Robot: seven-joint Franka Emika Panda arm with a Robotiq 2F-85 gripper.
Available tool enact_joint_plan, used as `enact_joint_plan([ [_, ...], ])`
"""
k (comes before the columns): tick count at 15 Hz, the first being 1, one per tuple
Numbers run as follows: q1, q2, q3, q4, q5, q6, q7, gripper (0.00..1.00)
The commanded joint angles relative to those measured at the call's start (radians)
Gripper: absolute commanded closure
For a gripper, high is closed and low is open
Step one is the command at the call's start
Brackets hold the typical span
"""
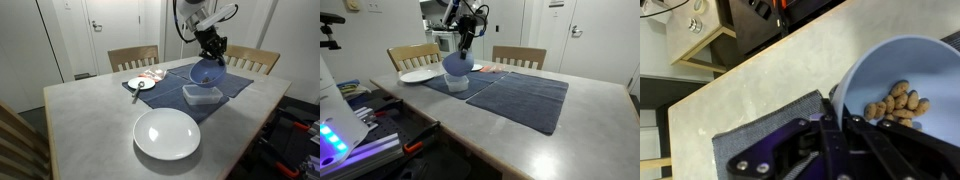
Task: Pour the contents in the blue bowl into the clear bowl
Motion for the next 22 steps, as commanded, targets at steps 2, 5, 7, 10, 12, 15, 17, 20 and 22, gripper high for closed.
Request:
enact_joint_plan([
  [2, 0.019, 0.055, 0.005, 0.059, -0.004, -0.063, 0.04, 0.98],
  [5, 0.035, 0.083, 0.003, 0.099, -0.015, -0.12, 0.063, 0.98],
  [7, 0.043, 0.099, 0.002, 0.128, -0.021, -0.167, 0.074, 0.98],
  [10, 0.052, 0.137, 0.003, 0.184, -0.028, -0.252, 0.08, 0.98],
  [12, 0.059, 0.166, 0.002, 0.218, -0.032, -0.303, 0.085, 0.98],
  [15, 0.067, 0.22, 0.004, 0.273, -0.04, -0.386, 0.075, 0.98],
  [17, 0.073, 0.259, 0.003, 0.309, -0.045, -0.433, 0.069, 0.98],
  [20, 0.084, 0.321, 0.0, 0.367, -0.048, -0.497, 0.069, 0.98],
  [22, 0.091, 0.355, -0.001, 0.404, -0.053, -0.536, 0.065, 0.98],
])
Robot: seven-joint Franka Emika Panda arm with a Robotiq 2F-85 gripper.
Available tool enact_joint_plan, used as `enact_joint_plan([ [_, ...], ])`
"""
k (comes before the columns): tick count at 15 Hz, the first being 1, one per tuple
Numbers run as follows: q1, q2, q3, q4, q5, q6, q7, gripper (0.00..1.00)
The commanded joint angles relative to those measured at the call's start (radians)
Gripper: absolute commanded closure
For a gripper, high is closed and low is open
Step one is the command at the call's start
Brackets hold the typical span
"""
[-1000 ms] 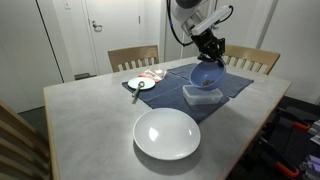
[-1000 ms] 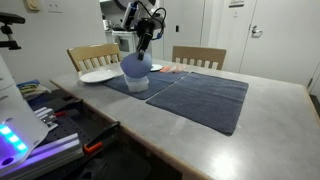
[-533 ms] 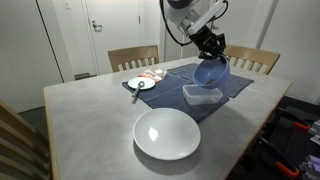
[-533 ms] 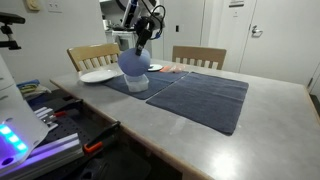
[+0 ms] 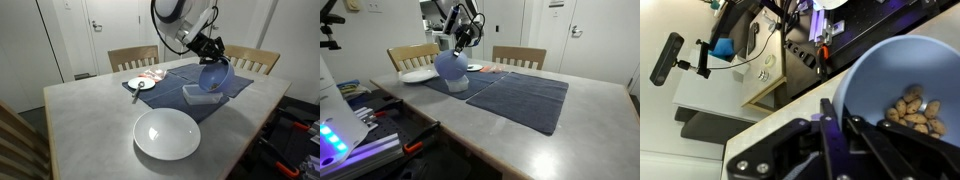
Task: Pour the contents in the blue bowl into the clear bowl
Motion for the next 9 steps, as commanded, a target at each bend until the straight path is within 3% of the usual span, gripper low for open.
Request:
enact_joint_plan([
  [1, 0.017, 0.079, -0.004, 0.102, -0.029, -0.098, -0.015, 0.98],
  [9, 0.038, 0.171, -0.009, 0.217, -0.105, -0.24, -0.026, 0.98],
])
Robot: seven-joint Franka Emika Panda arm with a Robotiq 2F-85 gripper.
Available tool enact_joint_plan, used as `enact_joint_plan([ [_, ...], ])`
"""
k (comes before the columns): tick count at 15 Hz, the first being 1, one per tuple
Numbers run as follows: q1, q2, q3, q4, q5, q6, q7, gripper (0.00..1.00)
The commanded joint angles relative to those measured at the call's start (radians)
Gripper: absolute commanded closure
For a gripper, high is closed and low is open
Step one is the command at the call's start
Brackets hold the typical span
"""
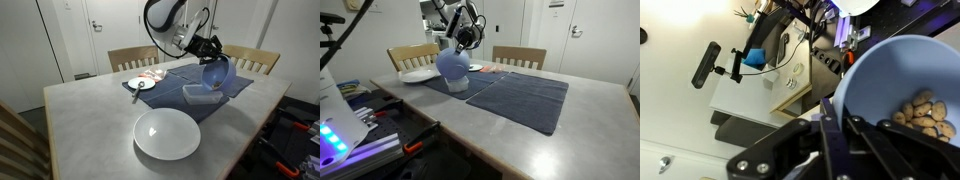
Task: Pour the contents in the blue bowl into the clear bowl
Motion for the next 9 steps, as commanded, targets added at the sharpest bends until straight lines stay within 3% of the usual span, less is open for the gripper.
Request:
enact_joint_plan([
  [1, 0.018, 0.057, -0.009, 0.082, -0.042, -0.086, -0.029, 0.98],
  [9, 0.048, 0.164, -0.008, 0.198, -0.114, -0.196, -0.048, 0.98],
])
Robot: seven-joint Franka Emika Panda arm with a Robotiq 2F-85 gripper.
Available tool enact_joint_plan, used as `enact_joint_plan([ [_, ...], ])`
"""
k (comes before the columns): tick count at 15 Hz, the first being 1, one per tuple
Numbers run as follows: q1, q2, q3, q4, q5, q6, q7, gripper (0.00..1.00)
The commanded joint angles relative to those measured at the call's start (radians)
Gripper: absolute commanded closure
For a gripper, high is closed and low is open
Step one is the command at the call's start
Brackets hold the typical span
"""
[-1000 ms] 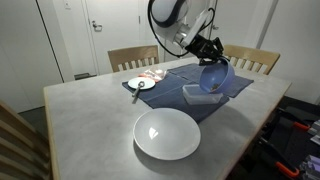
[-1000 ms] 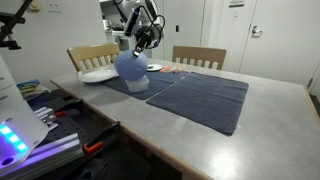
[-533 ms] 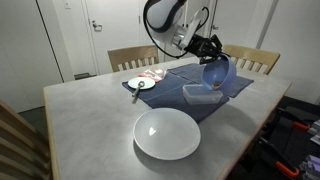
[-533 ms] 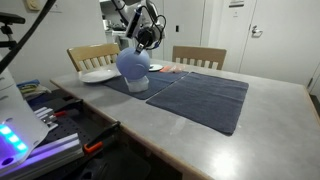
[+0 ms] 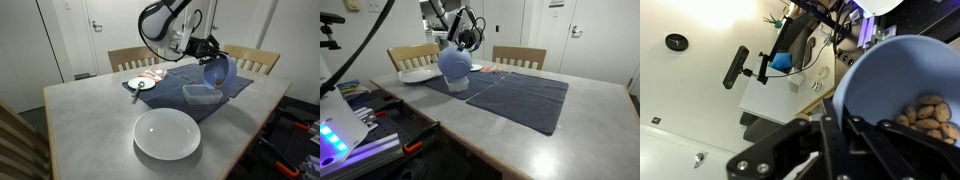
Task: Pour the contents in the blue bowl into the clear bowl
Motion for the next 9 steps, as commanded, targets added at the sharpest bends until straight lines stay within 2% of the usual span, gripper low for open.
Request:
enact_joint_plan([
  [1, 0.025, 0.074, -0.008, 0.096, -0.039, -0.08, -0.042, 0.98],
  [9, 0.089, 0.19, -0.009, 0.232, -0.116, -0.197, -0.091, 0.98],
])
